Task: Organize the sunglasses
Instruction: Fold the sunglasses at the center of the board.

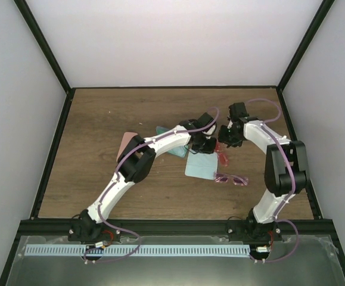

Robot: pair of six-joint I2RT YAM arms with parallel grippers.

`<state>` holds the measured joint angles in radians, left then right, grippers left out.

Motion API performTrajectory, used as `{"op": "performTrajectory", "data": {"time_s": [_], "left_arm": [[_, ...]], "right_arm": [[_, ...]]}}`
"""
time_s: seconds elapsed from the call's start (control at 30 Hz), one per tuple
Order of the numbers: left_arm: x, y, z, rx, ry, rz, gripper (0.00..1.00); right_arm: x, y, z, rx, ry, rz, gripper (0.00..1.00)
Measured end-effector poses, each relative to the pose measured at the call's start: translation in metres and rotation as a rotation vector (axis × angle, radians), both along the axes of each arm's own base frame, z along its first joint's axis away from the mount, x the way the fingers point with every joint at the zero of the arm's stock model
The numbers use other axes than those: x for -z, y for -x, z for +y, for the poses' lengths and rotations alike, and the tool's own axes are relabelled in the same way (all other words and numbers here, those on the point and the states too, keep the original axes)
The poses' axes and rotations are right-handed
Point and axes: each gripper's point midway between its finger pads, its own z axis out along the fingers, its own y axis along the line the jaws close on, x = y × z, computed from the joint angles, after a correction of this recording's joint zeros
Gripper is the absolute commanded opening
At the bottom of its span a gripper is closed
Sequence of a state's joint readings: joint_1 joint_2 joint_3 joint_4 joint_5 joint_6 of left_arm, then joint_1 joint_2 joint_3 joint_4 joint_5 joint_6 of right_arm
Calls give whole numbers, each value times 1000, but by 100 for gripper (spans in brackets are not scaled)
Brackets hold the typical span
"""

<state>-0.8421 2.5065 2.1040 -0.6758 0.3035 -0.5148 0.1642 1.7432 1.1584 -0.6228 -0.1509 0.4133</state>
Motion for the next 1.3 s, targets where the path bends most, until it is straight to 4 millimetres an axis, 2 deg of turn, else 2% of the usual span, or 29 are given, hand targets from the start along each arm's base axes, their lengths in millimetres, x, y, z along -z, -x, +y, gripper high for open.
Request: {"op": "performTrajectory", "data": {"time_s": [0.1, 0.2, 0.4, 0.6, 0.7, 0.93, 1.17, 1.3], "left_arm": [[0, 0, 0, 0, 1, 0, 4], [0, 0, 0, 0, 1, -1, 4], [0, 0, 0, 2, 1, -2, 4], [0, 0, 0, 4, 2, -1, 4], [-1, 0, 0, 5, 5, 2, 4], [-1, 0, 0, -1, 15, 17, 4], [-1, 0, 0, -1, 16, 33, 4], [-1, 1, 2, -2, 16, 50, 4]], "right_arm": [[-17, -1, -1, 14, 1, -44, 31], [-19, 2, -7, 48, 19, -50, 30], [7, 24, -33, 147, 65, 46, 23], [29, 23, -50, 183, 83, 99, 15], [40, 23, -46, 168, 75, 134, 12], [41, 7, -35, 122, 65, 121, 5], [40, 4, -3, 38, -11, 97, 4], [39, 3, 3, 24, -41, 88, 5]]}}
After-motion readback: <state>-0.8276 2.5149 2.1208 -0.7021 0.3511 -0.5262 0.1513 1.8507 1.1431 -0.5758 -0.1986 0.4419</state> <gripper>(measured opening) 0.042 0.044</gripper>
